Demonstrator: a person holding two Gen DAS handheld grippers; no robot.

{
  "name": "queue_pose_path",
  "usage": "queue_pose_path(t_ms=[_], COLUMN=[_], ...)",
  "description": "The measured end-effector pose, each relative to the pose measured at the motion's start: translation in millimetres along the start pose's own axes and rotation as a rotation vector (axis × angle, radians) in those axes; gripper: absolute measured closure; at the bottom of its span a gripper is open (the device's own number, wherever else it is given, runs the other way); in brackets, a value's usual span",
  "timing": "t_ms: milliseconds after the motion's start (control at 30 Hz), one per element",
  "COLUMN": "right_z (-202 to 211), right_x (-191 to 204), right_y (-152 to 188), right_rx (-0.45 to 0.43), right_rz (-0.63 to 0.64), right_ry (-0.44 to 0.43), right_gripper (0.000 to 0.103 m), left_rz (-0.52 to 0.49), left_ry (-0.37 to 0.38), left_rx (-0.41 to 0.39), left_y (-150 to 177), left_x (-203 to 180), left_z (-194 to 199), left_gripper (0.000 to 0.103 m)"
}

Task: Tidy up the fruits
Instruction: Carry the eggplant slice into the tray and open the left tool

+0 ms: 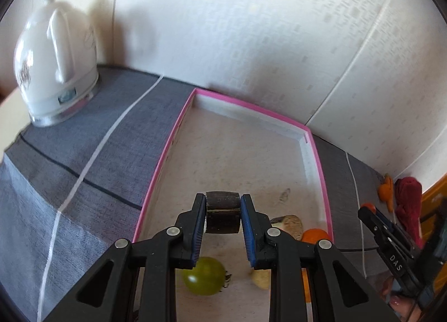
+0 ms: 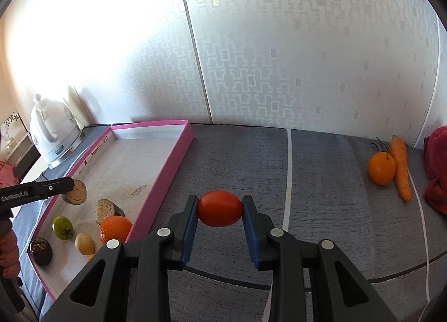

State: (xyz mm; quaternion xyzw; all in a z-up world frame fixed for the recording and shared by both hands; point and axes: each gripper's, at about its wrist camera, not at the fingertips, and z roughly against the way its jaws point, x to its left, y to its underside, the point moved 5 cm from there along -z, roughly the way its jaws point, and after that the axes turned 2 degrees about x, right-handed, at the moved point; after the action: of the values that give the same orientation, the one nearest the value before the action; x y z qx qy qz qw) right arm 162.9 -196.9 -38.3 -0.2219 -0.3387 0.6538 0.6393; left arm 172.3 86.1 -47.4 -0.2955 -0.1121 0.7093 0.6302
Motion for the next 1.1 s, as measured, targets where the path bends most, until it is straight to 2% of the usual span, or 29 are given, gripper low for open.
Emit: queue_pose_path(t_ms=[133, 333, 467, 633, 700, 767, 900, 967, 1100], right_z=[4.7, 6.9, 8.2, 6.6, 5.6, 4.5, 4.4, 4.5, 6.2], right_x=[1.7, 2.9, 2.5, 3.4, 4.1, 5.2, 7.1, 7.2, 6.7], right_y=[-1.1, -0.7, -0.1, 3.1, 4.0, 4.7, 4.8, 4.3, 3.3], right_rx=[-0.009, -0.015, -0.021, -0.017, -0.016, -0.015, -0.015, -0.016, -0.022], right_rz=[0.005, 0.008, 0.006, 0.009, 0.013, 0.018, 0.025, 0.027, 0.027], right_ry=[-0.009, -0.02, -0.02, -0.015, -0.015, -0.015, -0.02, -0.024, -0.033], right_gripper=[0.072, 0.072, 0.072, 0.072, 0.072, 0.072, 0.072, 0.072, 0.072], left_rz=[0.018, 0.021, 0.01, -0.001, 0.012, 0.024, 0.009, -0.005, -0.054], left_ry=[-0.035, -0.048, -0.037, -0.072, -0.079, -0.101, -0.128, -0.136, -0.151], left_rx=[0.017, 0.014, -0.024, -0.095, -0.095, -0.083, -0.071, -0.069, -0.075], left_y=[1.0, 2.4, -1.4, -9.0, -9.4, -8.5, -4.8, -4.3, 0.7], left_x=[8.6, 9.1, 2.2, 3.9, 7.3, 10.6, 9.5, 6.3, -3.5], left_z=[-6.2, -8.4, -2.3, 13.6, 14.8, 14.8, 15.3, 15.1, 14.7], left_gripper=[0.077, 0.075, 0.052, 0.046, 0.041, 0.031, 0.026, 0.021, 0.019])
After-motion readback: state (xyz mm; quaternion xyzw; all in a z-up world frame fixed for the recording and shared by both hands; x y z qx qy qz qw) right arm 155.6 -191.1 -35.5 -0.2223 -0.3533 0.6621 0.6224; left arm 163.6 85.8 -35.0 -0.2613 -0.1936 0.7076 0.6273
